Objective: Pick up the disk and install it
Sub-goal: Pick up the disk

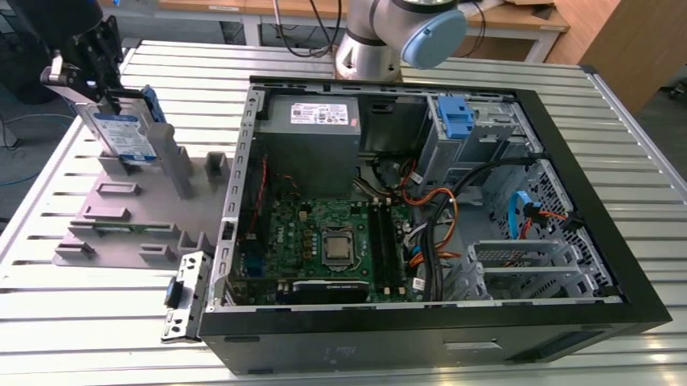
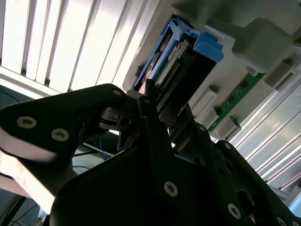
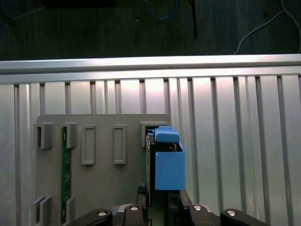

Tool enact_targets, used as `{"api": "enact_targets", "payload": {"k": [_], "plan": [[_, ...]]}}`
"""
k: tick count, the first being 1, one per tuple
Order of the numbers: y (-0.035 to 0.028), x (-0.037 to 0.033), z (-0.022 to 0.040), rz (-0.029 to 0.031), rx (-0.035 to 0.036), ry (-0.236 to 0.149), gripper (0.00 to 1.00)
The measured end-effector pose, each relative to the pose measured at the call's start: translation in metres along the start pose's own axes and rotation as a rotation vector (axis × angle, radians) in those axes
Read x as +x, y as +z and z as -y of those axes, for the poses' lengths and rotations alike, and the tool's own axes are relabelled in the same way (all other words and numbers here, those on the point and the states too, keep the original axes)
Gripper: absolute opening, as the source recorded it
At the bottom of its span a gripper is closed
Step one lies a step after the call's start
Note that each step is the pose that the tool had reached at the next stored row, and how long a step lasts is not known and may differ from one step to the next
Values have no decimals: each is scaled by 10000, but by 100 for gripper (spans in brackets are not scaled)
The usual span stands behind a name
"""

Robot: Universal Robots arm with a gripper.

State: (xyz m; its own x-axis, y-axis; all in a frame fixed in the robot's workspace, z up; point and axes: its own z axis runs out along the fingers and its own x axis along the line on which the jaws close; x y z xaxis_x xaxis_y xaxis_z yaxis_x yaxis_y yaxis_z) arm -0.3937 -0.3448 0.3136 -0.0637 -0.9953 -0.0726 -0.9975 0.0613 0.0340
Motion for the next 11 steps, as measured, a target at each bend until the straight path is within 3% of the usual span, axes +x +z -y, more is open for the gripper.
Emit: {"api": "enact_targets", "payload": {"k": [8, 11], "plan": [[-89, -7, -3, 1, 3, 0, 35], [-91, -7, -3, 3, 6, 0, 35]]}}
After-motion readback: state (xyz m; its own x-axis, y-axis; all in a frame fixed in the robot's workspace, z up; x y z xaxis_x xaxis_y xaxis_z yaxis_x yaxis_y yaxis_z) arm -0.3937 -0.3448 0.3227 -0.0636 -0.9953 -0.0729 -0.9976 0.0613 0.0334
